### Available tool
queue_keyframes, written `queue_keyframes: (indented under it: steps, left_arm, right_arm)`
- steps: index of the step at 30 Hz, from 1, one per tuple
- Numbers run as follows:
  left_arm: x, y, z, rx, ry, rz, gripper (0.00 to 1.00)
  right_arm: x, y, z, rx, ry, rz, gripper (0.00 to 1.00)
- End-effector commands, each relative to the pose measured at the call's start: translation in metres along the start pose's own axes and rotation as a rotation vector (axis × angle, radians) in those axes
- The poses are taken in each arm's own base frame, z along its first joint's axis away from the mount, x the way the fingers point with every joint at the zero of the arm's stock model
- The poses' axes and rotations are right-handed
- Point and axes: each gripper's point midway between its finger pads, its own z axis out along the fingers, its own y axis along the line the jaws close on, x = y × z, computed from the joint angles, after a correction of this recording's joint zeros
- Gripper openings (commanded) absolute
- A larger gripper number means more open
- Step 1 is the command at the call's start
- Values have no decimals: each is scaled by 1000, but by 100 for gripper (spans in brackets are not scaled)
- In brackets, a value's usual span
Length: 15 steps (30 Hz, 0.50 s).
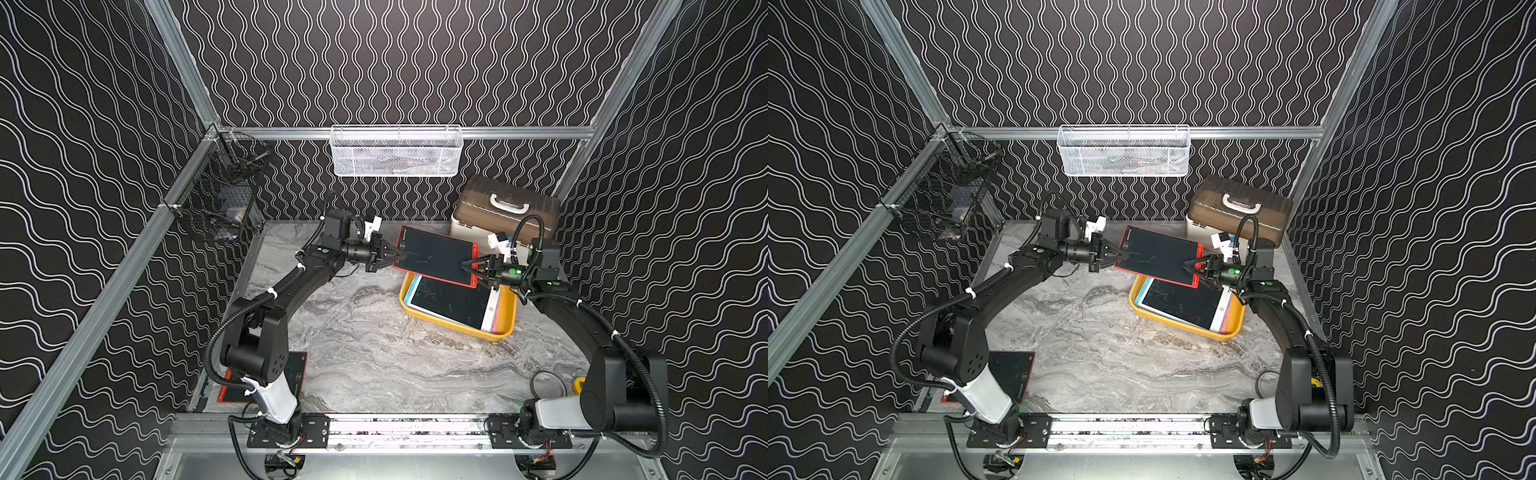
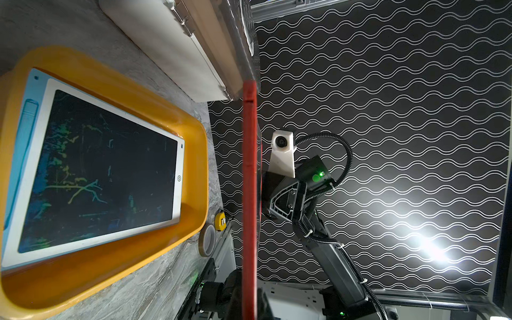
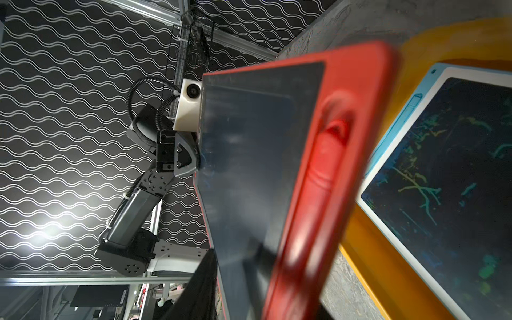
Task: Take out the writing tablet from the storage box
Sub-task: Pick up the writing tablet from the storage box.
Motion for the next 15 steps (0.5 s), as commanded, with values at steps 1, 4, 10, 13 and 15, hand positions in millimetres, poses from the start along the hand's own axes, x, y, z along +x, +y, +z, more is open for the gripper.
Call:
queue_keyframes:
  steps: [1,4,10,13,15]
  left_arm:
    - [-3,-4,-1,23,-1,24,0]
    - [-2,-4,-1,25,5,32,0]
    - [-4,-1,0,27,4,32,0]
    - [-4,3,1,21,5,27,0]
    - [-4,5,2,14,6,28,0]
  right_arm:
    - [-8,16,-2,-46,-28,-47,34]
    - [-7,15,-3,-37,-32,-43,33]
    - [-8,14,-4,-22,-46,-39,27]
    - [-10,14,-5,-25,-60,-31,23]
    - [-11,13,-4,-21,-63,-18,21]
